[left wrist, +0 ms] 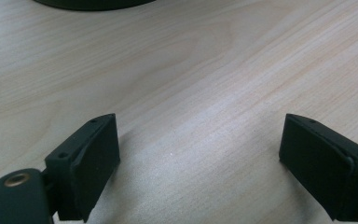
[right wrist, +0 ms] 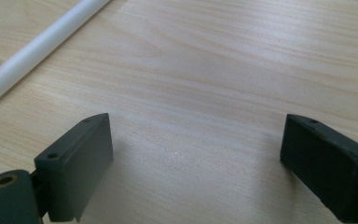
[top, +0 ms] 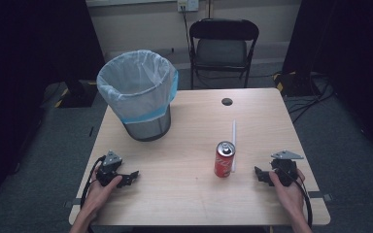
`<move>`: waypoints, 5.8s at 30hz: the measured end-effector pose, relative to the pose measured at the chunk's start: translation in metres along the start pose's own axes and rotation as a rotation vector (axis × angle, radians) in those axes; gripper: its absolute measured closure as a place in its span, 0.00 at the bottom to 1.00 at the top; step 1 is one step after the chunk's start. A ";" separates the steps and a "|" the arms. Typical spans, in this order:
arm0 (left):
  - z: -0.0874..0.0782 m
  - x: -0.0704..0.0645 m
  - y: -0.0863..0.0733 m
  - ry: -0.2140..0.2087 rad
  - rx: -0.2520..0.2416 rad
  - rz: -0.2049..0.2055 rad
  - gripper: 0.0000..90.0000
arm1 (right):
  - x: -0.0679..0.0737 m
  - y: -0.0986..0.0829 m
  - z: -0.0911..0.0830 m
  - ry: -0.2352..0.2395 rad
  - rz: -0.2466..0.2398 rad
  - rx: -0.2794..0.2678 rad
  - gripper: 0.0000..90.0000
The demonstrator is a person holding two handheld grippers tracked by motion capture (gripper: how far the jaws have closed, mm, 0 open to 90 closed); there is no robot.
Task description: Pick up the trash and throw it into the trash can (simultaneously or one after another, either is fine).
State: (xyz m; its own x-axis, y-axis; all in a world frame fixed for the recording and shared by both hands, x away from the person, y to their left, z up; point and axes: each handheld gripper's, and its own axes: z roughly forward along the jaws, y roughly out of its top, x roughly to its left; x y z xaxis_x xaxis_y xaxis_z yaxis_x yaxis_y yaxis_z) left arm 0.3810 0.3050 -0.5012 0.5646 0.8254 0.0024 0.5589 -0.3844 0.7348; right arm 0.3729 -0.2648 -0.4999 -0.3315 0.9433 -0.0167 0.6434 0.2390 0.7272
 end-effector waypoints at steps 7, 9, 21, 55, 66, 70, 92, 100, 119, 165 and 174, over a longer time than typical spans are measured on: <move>-0.001 0.000 0.000 -0.002 0.003 0.004 0.14 | 0.000 0.000 0.000 0.000 -0.001 0.000 0.09; -0.001 0.000 0.000 -0.006 -0.003 0.001 0.15 | 0.000 0.000 0.000 0.000 -0.001 0.000 0.09; -0.007 -0.004 0.003 -0.043 -0.020 -0.010 0.21 | 0.000 0.000 0.000 0.000 -0.001 0.000 0.09; -0.003 -0.067 0.067 -0.289 -0.162 0.081 0.19 | 0.000 0.000 0.000 0.000 -0.001 0.000 0.09; 0.009 -0.091 0.085 -0.308 -0.194 0.088 0.19 | 0.000 0.000 0.000 0.000 -0.001 0.000 0.09; 0.011 -0.103 0.095 -0.316 -0.198 0.114 0.19 | 0.000 0.000 0.000 0.000 -0.001 0.000 0.09; 0.049 -0.166 0.132 -0.456 -0.230 0.151 0.19 | 0.000 0.000 0.000 0.000 -0.001 0.000 0.09; 0.064 -0.183 0.138 -0.515 -0.245 0.153 0.18 | 0.000 0.000 0.000 0.000 0.000 0.000 0.09; 0.098 -0.207 0.138 -0.532 -0.201 0.229 0.19 | 0.000 0.000 0.000 0.000 -0.001 0.000 0.09; 0.090 -0.208 0.141 -0.516 -0.176 0.274 0.38 | 0.000 0.000 0.000 0.000 -0.002 0.000 0.09; 0.074 -0.193 0.138 -0.530 -0.191 0.283 0.38 | 0.000 0.000 0.000 0.000 -0.001 0.000 0.09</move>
State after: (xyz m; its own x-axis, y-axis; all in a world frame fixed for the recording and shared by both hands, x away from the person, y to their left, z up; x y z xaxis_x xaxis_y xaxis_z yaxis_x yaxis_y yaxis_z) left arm 0.3937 0.0618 -0.4499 0.9265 0.3666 -0.0854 0.2525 -0.4370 0.8633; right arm 0.3730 -0.2648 -0.4999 -0.3323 0.9430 -0.0168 0.6434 0.2397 0.7271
